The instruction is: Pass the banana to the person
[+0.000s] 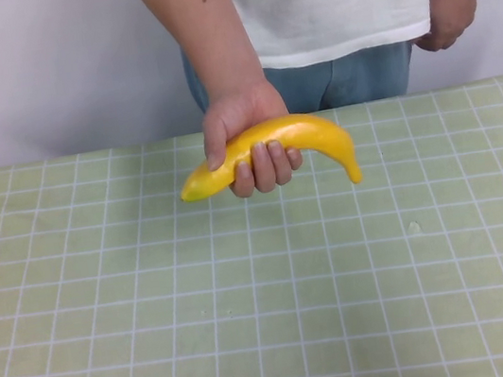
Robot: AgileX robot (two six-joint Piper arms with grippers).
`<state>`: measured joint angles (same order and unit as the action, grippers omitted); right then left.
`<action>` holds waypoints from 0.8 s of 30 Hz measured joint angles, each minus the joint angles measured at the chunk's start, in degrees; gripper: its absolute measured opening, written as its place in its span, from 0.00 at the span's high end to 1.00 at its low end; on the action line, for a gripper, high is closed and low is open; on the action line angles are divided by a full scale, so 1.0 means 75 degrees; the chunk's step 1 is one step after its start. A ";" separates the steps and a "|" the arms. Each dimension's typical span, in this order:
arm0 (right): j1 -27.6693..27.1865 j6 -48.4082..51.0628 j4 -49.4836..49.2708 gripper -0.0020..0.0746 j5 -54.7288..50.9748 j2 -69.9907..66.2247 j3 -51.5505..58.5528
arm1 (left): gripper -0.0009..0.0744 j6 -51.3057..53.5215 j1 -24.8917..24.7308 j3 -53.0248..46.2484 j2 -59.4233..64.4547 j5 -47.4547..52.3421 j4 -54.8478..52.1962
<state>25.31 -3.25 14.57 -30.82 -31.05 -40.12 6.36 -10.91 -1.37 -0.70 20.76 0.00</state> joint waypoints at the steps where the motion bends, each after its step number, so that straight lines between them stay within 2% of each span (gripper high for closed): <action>1: -0.0300 -0.0176 -0.0071 0.98 0.0485 0.0387 0.0543 | 0.99 0.0000 0.0000 0.0000 0.0000 0.0000 0.0000; 5: -0.1454 -0.0534 -0.0532 0.98 0.1741 0.1866 0.2656 | 0.99 0.0000 0.0000 0.0000 0.0000 0.0000 0.0000; 11: -0.2734 -0.0633 -0.1132 0.98 0.2038 0.3587 0.4719 | 0.99 0.0000 0.0000 0.0000 0.0000 0.0000 0.0000; 15: -0.3013 -0.0645 -0.1167 0.98 0.1960 0.4143 0.5485 | 0.99 0.0000 0.0000 0.0000 0.0000 0.0000 0.0000; 19: -0.3049 -0.0645 -0.1167 0.98 0.1263 0.4205 0.5541 | 0.99 0.0000 0.0000 0.0000 0.0000 0.0000 0.0000; 24: -0.3047 -0.0645 -0.1167 0.98 0.1247 0.4241 0.5541 | 0.99 0.0000 0.0000 0.0000 0.0000 0.0000 0.0000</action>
<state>2.45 -8.09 5.81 -21.47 0.76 1.44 6.36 -10.91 -1.37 -0.70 20.76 0.00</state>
